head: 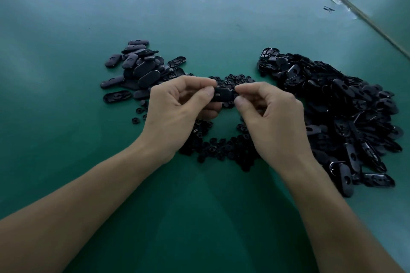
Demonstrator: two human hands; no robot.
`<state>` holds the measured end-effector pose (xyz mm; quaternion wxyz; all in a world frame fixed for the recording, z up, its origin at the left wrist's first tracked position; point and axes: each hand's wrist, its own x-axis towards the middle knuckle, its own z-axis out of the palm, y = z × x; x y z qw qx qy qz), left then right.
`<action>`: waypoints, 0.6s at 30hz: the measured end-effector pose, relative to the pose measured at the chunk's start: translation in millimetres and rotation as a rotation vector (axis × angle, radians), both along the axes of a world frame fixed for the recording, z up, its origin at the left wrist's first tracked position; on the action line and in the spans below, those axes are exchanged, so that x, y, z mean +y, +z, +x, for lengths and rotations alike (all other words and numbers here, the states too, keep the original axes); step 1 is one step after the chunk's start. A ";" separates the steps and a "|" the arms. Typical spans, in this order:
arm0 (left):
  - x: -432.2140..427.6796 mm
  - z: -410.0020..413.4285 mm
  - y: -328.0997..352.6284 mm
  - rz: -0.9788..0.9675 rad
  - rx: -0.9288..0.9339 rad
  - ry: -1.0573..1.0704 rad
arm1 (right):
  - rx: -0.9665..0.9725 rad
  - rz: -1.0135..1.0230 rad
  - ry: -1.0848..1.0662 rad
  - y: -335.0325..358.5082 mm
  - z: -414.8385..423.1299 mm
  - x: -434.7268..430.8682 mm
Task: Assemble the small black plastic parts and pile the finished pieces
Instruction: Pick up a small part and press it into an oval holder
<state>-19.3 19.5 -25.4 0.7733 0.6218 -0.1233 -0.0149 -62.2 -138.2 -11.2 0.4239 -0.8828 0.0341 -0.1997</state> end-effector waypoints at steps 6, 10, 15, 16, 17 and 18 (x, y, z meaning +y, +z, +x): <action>0.1 1.3 3.7 -0.148 0.070 0.058 | 0.157 -0.417 0.097 -2.6 -3.1 8.7; -0.7 -2.2 2.9 -0.103 -0.013 0.073 | 0.182 -0.480 0.107 -4.1 -3.0 18.2; -0.9 -2.6 2.5 -0.061 -0.072 0.116 | 0.193 -0.460 0.069 -5.4 1.5 21.1; -0.9 -2.5 2.3 -0.058 -0.075 0.127 | 0.188 -0.455 0.062 -5.6 1.8 20.9; -0.8 -2.3 2.1 -0.054 -0.077 0.136 | 0.184 -0.451 0.054 -5.6 2.1 20.9; -0.8 -2.2 1.8 -0.050 -0.077 0.141 | 0.184 -0.446 0.047 -5.5 2.6 20.9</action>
